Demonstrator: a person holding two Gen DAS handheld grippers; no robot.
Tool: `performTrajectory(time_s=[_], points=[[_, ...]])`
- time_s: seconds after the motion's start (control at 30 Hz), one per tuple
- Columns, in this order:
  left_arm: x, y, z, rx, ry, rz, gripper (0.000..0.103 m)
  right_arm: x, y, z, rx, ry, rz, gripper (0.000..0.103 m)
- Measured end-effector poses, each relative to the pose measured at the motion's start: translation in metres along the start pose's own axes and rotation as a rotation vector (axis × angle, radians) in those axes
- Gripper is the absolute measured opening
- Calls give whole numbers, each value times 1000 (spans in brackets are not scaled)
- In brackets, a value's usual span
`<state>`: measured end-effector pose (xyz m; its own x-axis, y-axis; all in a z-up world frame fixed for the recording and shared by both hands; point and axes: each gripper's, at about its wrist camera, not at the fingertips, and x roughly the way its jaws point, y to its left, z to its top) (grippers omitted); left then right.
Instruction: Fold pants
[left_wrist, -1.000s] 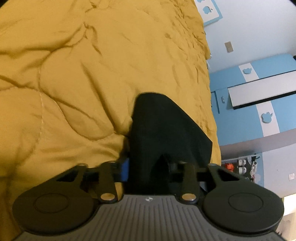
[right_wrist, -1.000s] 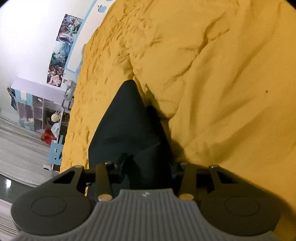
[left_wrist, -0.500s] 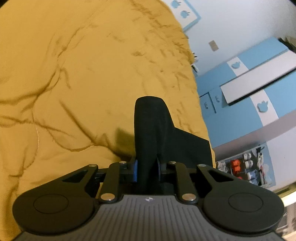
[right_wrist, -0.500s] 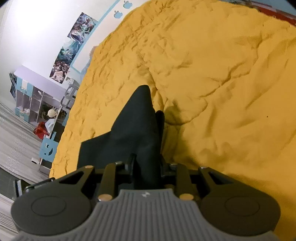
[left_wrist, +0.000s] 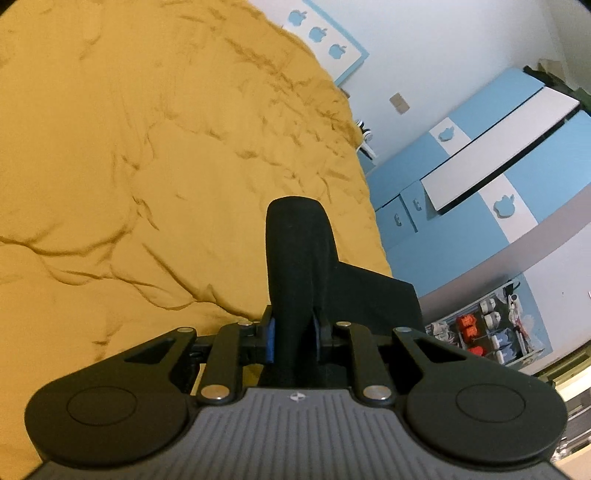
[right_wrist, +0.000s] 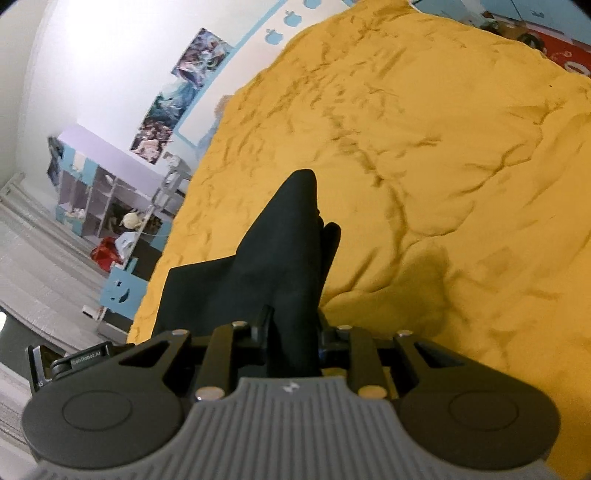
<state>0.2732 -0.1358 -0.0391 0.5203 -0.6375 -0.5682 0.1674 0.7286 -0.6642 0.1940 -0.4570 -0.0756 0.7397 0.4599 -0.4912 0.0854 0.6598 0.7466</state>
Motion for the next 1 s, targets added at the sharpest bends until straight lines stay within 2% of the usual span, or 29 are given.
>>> performTrajectory(time_s=[0.23,0.4,0.73,0.87,1.0], points=[[-68,-1,-3,25,-10,40,20,-20,41,-43,34,10,74,17],[-112,16,-15,3,-3,77,20,-24,66,-88,66,43,123,18],[-214,47,-35,-2,-110,145,20,-11,133,-161,0,117,234,17],[-217,70,-38,-22,-124,139,20,-3,148,-178,-27,136,231,17],[-187,97,-41,-58,-100,78,20,-2,141,-187,-16,129,178,17]])
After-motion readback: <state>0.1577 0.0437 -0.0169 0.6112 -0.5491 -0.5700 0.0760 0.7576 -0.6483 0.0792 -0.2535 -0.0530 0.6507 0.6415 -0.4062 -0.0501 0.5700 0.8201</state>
